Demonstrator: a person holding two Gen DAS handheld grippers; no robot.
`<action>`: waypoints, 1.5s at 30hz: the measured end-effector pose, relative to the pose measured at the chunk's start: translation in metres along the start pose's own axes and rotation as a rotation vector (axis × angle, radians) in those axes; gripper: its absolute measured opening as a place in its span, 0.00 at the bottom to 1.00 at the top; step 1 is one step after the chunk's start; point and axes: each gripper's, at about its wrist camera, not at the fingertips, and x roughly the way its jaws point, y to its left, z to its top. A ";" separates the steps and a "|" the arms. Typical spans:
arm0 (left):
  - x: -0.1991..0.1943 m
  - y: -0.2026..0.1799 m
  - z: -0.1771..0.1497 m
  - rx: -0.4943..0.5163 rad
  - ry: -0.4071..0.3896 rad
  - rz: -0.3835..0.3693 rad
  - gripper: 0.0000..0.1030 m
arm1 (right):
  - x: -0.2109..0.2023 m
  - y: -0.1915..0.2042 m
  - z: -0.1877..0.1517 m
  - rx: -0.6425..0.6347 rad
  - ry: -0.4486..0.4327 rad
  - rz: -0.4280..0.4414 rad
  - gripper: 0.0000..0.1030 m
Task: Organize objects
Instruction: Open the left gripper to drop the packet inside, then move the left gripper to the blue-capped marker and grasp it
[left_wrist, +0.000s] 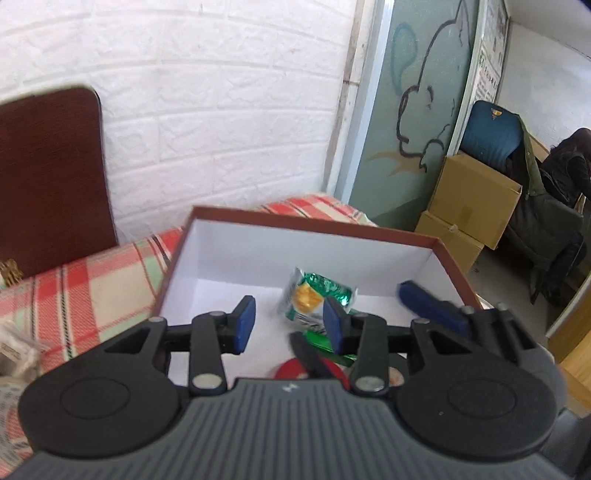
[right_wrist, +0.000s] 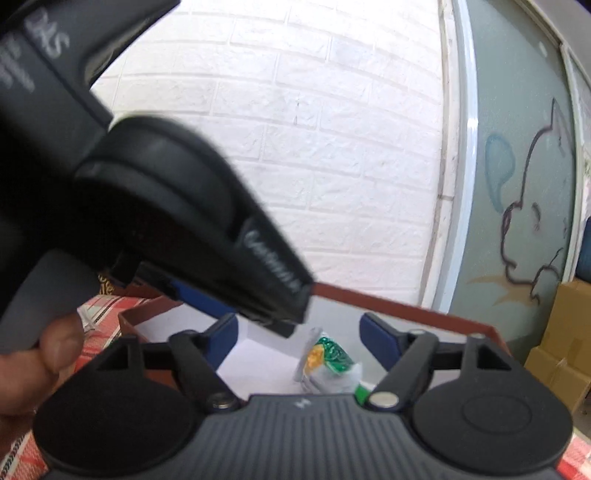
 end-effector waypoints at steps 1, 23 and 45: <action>-0.008 0.000 -0.001 0.014 -0.029 0.010 0.46 | -0.006 0.002 0.000 -0.011 -0.024 -0.008 0.75; -0.227 0.051 -0.093 0.028 -0.366 0.252 0.54 | -0.172 0.131 -0.012 -0.325 -0.651 0.099 0.92; -0.260 0.233 -0.207 -0.548 -0.041 0.513 0.54 | -0.093 0.264 -0.043 -0.326 0.109 0.599 0.77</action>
